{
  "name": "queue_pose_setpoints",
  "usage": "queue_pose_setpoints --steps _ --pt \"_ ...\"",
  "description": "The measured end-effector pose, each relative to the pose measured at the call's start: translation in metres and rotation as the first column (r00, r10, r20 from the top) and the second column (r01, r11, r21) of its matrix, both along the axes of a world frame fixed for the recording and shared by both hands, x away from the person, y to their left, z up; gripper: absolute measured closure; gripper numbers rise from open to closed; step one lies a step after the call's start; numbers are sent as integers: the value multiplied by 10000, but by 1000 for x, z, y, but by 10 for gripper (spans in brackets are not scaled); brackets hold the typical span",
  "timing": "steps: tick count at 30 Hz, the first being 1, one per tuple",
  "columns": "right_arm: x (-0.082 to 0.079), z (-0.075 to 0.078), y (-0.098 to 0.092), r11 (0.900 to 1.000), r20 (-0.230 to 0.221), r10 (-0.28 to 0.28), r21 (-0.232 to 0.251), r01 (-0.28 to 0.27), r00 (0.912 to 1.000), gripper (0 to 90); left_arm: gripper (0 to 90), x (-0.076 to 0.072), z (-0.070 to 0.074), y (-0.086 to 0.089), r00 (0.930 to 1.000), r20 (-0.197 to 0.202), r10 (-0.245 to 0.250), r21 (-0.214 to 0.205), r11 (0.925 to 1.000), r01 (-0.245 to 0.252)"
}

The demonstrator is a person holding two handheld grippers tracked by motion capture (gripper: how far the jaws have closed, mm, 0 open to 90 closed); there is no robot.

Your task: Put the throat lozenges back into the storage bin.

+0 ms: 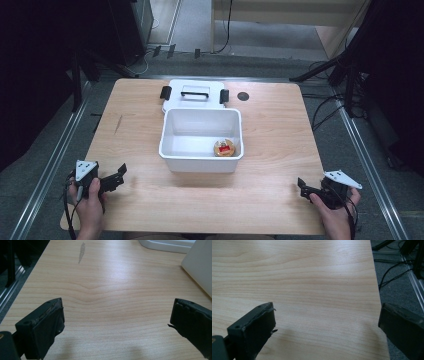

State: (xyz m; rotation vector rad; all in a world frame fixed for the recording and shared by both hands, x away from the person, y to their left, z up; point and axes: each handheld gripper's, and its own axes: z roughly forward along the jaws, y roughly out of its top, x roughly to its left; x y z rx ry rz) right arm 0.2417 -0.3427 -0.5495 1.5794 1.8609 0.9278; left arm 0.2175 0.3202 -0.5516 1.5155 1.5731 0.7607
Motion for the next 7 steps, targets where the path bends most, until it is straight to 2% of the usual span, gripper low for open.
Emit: queue_pose_setpoints --steps 7 --pt "1 0 0 10000 -115 -19 73 20 9999 10 0 0 0 0 10000 -11 -9 30 10000 9"
